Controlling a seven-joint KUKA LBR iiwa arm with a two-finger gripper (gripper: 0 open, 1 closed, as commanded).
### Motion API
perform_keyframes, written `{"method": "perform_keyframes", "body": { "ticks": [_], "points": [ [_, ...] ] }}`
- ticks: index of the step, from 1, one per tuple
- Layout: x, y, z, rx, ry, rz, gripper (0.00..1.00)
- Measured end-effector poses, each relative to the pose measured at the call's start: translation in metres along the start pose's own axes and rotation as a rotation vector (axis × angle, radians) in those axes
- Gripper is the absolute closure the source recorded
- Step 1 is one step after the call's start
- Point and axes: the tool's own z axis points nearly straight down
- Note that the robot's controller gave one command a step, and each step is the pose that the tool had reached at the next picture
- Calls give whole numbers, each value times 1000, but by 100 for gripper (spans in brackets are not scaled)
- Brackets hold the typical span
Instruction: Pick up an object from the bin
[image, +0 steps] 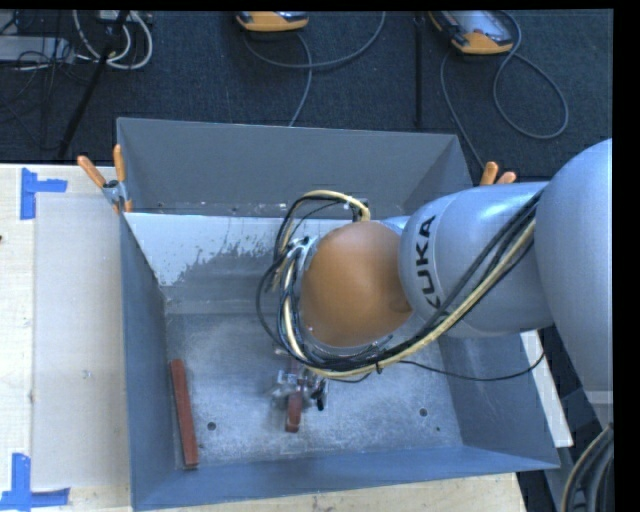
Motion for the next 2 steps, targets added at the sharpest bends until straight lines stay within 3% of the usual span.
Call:
{"method": "perform_keyframes", "body": {
  "ticks": [1,2],
  "points": [
    [-15,-66,-105,13,-7,-71,100],
    [-38,-43,-233,11,-7,-167,100]
  ]
}}
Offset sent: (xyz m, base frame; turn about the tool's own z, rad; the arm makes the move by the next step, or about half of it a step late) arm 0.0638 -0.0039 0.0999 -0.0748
